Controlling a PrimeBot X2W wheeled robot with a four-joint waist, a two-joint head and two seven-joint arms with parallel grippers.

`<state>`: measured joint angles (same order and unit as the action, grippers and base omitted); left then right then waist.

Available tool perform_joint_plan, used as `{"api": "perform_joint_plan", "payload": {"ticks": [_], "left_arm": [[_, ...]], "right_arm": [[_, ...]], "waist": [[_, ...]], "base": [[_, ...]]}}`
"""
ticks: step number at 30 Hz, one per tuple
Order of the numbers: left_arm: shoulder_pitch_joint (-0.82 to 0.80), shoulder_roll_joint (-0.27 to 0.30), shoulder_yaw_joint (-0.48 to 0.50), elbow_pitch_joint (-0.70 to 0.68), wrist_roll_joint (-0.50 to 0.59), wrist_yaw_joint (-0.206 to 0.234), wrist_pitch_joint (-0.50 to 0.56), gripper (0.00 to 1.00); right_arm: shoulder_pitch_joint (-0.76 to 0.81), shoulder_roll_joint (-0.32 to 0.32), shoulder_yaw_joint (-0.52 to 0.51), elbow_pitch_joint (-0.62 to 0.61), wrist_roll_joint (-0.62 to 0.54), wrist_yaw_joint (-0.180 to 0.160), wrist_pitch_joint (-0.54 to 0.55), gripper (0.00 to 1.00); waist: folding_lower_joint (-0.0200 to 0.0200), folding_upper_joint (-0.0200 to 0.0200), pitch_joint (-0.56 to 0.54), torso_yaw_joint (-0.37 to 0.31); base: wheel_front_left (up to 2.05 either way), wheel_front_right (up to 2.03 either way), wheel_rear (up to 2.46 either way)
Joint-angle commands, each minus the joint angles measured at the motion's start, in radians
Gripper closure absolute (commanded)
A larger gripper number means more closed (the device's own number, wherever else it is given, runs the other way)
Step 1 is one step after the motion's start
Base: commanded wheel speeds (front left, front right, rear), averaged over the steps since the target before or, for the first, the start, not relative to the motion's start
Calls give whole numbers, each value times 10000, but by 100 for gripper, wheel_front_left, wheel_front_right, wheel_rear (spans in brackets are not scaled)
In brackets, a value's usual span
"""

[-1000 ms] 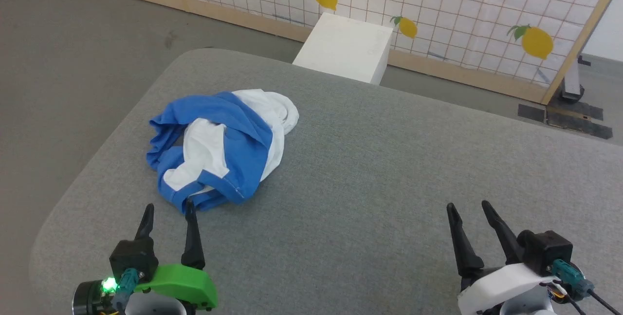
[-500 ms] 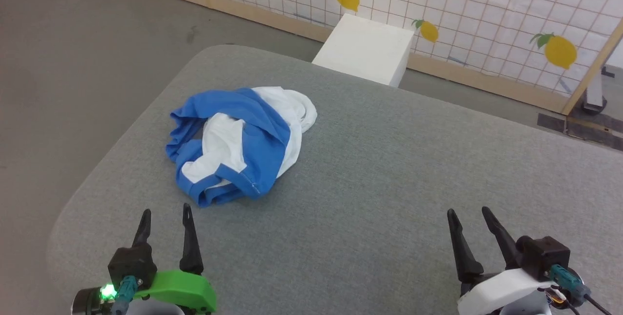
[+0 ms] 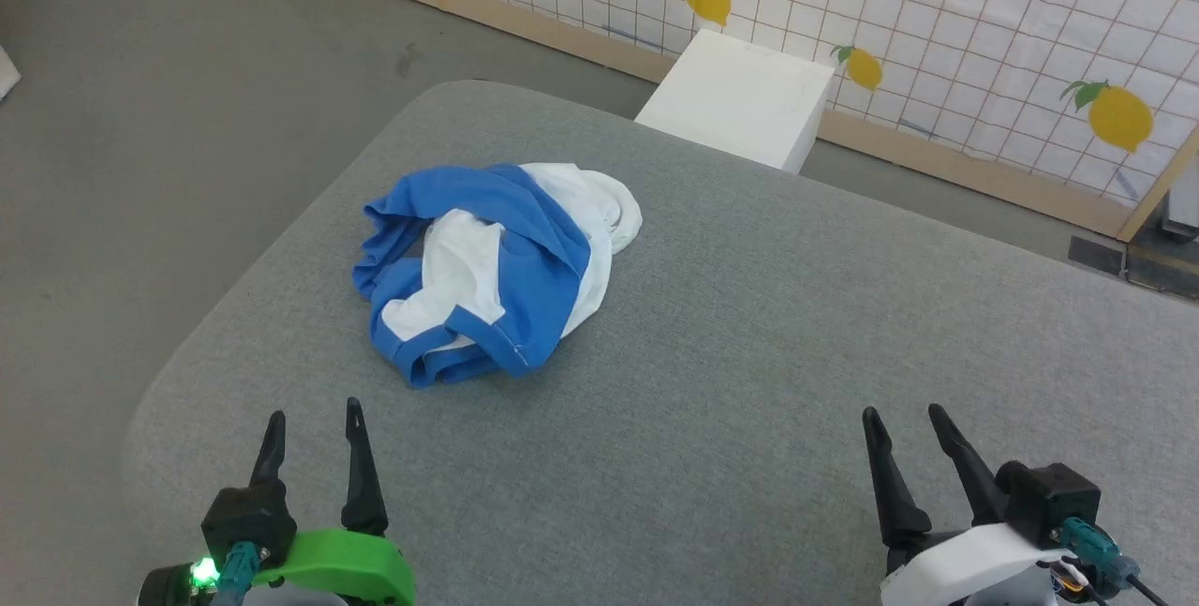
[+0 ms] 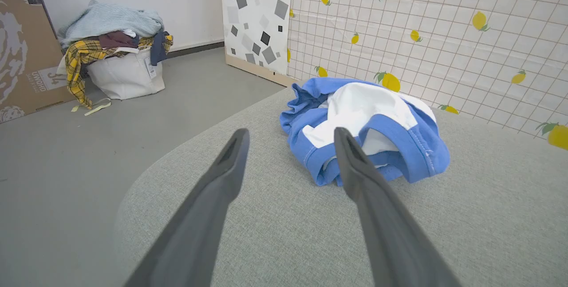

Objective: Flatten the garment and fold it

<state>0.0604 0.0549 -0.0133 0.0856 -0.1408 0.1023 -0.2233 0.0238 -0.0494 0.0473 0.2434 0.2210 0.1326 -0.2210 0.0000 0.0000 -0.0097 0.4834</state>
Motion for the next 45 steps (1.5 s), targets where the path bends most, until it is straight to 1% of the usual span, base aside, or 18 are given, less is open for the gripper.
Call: {"api": "perform_joint_plan", "payload": {"ticks": [1, 8, 12, 14, 16, 19, 21, 25, 27, 29, 31, 33, 35, 37, 38, 39, 42, 45], "left_arm": [[41, -42, 2, 43, -4, 42, -124, 0], [-178, 3, 38, 216, -66, -73, -269, 0], [-962, 188, 12, 640, -373, -458, -174, 0], [-1772, 284, 8, 916, -668, -733, 208, 0], [-2748, 405, -40, 1279, -923, -1027, 850, 0], [-4392, 549, -94, 2164, -1420, -1420, 2280, 0], [-5401, 669, -202, 2910, -1599, -1530, 3464, 0], [-6907, 784, -261, 4419, -1994, -1415, 5988, 0], [-7332, 974, -429, 5132, -1922, -1310, 7181, 0], [-7569, 1122, -513, 5668, -1877, -1187, 7992, 0], [-7615, 1249, -537, 6187, -1844, -994, 8623, 0], [-7512, 1396, -493, 6599, -1788, -725, 8879, 0], [-7316, 1420, -387, 6893, -1872, -595, 8851, 0], [-7125, 1429, -318, 7083, -1902, -496, 8566, 0], [-7062, 1453, -307, 7118, -1882, -468, 8352, 46], [-7007, 1464, -222, 7101, -1900, -395, 7929, 100], [-6978, 1501, -143, 7153, -1927, -413, 7177, 100], [-7300, 1487, -153, 6854, -1919, -660, 5996, 100]], "right_arm": [[145, -8, 20, 81, 117, -17, -113, 0], [157, -8, 67, 231, 282, -18, -265, 0], [150, -8, 99, 245, 325, -19, -332, 0], [143, -8, 78, 200, 291, -19, -323, 0], [121, -8, 19, 110, 191, -19, -240, 0], [1, -8, -98, -91, 0, -19, -38, 0], [-85, -8, -203, -257, -143, -19, 94, 0], [-269, -8, -368, -643, -433, -19, 382, 0], [-344, -8, -453, -812, -528, -19, 486, 0], [-379, -8, -553, -955, -591, -19, 554, 0], [-403, -8, -629, -1068, -622, -19, 599, 0], [-436, -8, -629, -1153, -637, -19, 627, 0], [-464, -8, -660, -1207, -623, -19, 615, 0], [-466, -8, -710, -1223, -600, -19, 587, 0], [-475, -8, -714, -1213, -591, -19, 581, 0], [-503, -8, -708, -1180, -575, -19, 571, 0], [-563, -8, -602, -1070, -495, -19, 499, 0], [-598, -8, -477, -881, -329, -19, 372, 0]], "waist": [[0, 0, -4, 24], [0, 0, -69, 55], [0, 0, -2, -9], [0, 0, 120, -70], [0, 0, 276, -218], [0, 0, 694, -575], [0, 0, 996, -820], [0, 0, 1648, -1401], [0, 0, 1913, -1701], [0, 0, 2148, -1940], [0, 0, 2335, -2130], [0, 0, 2485, -2313], [0, 0, 2571, -2434], [0, 0, 2590, -2474], [0, 0, 2581, -2488], [0, 0, 2546, -2501], [0, 0, 2346, -2519], [0, 0, 2019, -2524]], "base": [[0, 0, 0], [0, 0, 0], [0, 0, 0], [0, 0, 0], [0, 0, 0], [0, 0, 0], [0, 0, 0], [0, 0, 0], [0, 0, 0], [0, 0, 0], [0, 0, 0], [0, 0, 0], [0, 0, 0], [0, 0, 0], [0, 0, 0], [0, 0, 0], [0, 0, 0], [0, 0, 0]]}}
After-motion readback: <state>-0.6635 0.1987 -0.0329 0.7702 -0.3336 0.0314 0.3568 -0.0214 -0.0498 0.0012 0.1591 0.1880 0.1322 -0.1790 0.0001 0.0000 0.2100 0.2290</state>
